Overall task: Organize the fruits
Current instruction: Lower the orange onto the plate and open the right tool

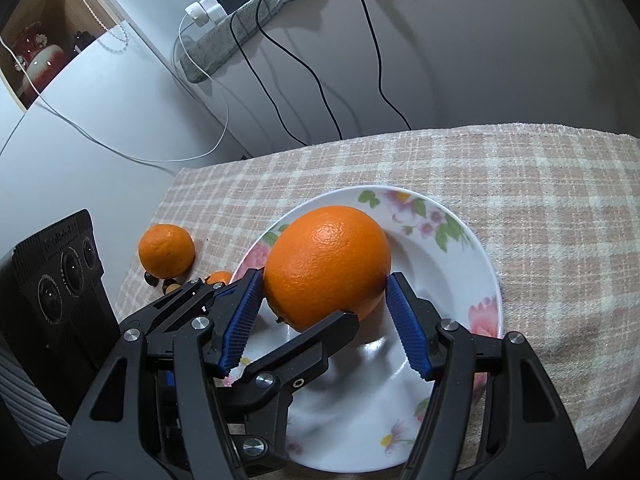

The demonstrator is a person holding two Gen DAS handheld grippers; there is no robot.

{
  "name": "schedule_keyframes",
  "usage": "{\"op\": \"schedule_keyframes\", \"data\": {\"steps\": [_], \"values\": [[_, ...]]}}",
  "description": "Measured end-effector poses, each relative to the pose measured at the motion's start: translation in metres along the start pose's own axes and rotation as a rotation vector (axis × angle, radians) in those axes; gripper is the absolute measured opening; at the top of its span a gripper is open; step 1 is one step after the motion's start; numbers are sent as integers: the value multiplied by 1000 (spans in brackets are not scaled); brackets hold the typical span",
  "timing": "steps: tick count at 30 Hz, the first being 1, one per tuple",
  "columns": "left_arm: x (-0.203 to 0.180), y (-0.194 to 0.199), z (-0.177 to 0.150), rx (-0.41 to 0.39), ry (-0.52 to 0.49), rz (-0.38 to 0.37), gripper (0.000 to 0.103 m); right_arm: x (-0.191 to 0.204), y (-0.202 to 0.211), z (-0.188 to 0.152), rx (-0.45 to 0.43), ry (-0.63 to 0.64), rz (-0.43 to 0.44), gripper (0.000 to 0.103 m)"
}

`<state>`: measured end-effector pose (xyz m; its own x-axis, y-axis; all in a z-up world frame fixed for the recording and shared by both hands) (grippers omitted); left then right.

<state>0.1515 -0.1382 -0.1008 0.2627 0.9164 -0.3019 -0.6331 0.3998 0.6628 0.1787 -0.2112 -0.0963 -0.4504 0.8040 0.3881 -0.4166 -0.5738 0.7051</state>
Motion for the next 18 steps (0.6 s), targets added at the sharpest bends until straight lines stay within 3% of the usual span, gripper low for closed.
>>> {"op": "schedule_keyframes", "data": {"steps": [3, 5, 6, 9, 18], "values": [[-1, -1, -1, 1, -3, 5, 62, 1, 3, 0, -5, 15, -21, 69], [-1, 2, 0, -9, -9, 20, 62, 2, 6, 0, -15, 24, -40, 83], [0, 4, 0, -13, -9, 24, 63, 2, 8, 0, -24, 26, -48, 84], [4, 12, 0, -29, 3, 26, 70, 1, 14, 0, -40, 19, -45, 85], [24, 41, -9, -58, 23, 66, 70, 9, 26, -3, -74, 51, -59, 85]]}}
Point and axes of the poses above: each gripper's, at about its wrist camera, not at the fingertips, and y roughly against the way its jaws point, x to its left, z to its top, the point moved 5 cm from there along -y, roughly the way its jaws point, and after that the axes turned 3 degrees about y, right-handed, at the moved point
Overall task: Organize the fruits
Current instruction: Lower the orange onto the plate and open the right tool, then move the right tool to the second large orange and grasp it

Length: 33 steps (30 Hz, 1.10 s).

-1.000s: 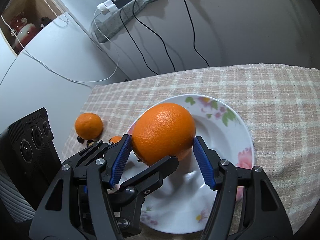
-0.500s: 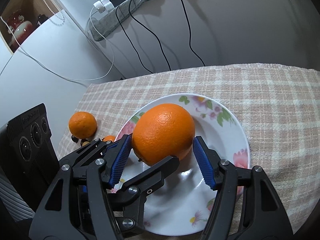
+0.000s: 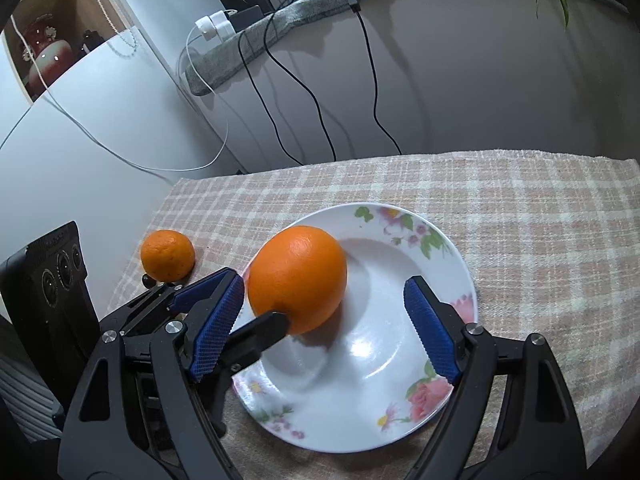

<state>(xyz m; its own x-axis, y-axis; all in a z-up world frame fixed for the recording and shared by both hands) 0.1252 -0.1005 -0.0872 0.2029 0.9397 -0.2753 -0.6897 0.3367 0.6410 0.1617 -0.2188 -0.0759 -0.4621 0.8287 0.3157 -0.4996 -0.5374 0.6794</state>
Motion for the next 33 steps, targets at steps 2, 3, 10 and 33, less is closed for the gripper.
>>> {"op": "schedule_keyframes", "data": {"steps": [2, 3, 10, 33], "values": [[4, 6, -1, -8, 3, 14, 70, 5, 1, 0, -3, 19, -6, 85], [7, 10, -2, -14, 7, 18, 70, 8, 1, 0, -6, 26, -4, 85], [25, 31, -5, -49, 26, 56, 70, 29, 0, 5, -17, 72, 18, 85], [133, 75, -20, -100, 241, 244, 70, 120, -64, 21, 93, 219, 151, 85]]}}
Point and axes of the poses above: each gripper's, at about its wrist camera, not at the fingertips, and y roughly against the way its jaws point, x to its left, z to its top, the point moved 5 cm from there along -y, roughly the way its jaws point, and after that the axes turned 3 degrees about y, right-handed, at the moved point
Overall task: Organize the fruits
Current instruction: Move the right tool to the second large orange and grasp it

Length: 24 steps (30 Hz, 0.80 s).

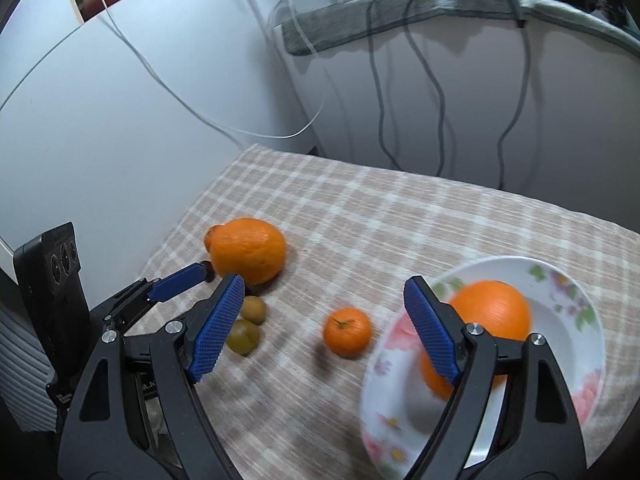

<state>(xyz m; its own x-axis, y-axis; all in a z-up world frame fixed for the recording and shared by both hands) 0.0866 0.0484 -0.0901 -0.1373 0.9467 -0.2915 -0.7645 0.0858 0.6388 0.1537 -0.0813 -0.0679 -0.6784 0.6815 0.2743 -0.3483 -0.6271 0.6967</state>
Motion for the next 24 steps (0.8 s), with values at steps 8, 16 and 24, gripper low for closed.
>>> {"op": "schedule_keyframes", "data": {"steps": [8, 16, 24], "values": [[17, -9, 0, 24, 43, 10, 70, 21, -38, 8, 60, 22, 52, 85], [27, -16, -1, 41, 77, 12, 70, 34, -67, 15, 112, 43, 80, 85], [31, -26, 3, 58, 110, -4, 70, 39, -91, 19, 156, 23, 116, 85]]}}
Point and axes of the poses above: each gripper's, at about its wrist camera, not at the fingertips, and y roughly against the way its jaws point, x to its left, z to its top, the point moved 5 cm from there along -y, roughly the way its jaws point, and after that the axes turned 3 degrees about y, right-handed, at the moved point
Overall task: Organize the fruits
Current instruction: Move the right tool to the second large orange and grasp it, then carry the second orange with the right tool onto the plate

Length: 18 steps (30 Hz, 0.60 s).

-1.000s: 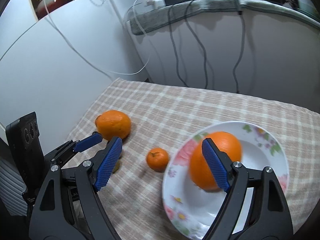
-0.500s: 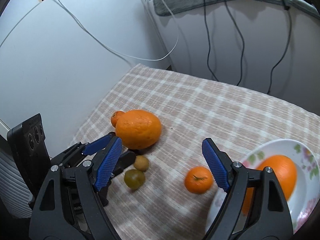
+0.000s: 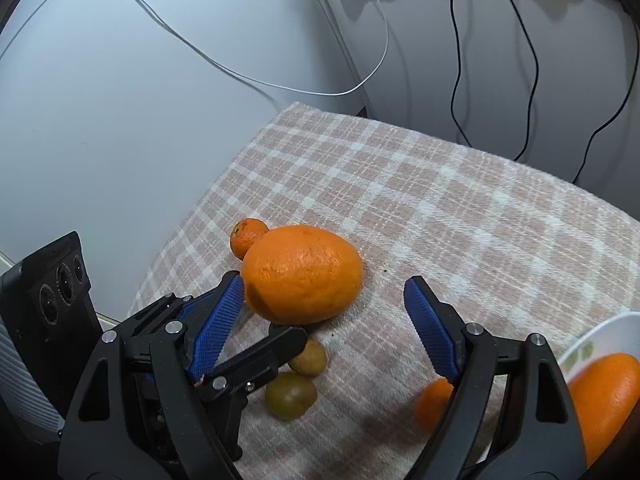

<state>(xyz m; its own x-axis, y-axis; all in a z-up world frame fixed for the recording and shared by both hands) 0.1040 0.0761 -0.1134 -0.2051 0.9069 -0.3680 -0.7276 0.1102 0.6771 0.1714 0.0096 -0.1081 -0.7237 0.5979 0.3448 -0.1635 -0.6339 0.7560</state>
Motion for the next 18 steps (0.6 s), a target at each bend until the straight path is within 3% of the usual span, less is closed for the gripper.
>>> {"op": "schedule_keyframes", "data": {"steps": [14, 18], "values": [[1, -11, 3, 6, 13, -13, 66, 5, -19, 6, 31, -6, 37, 84], [1, -12, 3, 6, 13, -10, 66, 7, -23, 5, 48, -16, 72, 77]]}}
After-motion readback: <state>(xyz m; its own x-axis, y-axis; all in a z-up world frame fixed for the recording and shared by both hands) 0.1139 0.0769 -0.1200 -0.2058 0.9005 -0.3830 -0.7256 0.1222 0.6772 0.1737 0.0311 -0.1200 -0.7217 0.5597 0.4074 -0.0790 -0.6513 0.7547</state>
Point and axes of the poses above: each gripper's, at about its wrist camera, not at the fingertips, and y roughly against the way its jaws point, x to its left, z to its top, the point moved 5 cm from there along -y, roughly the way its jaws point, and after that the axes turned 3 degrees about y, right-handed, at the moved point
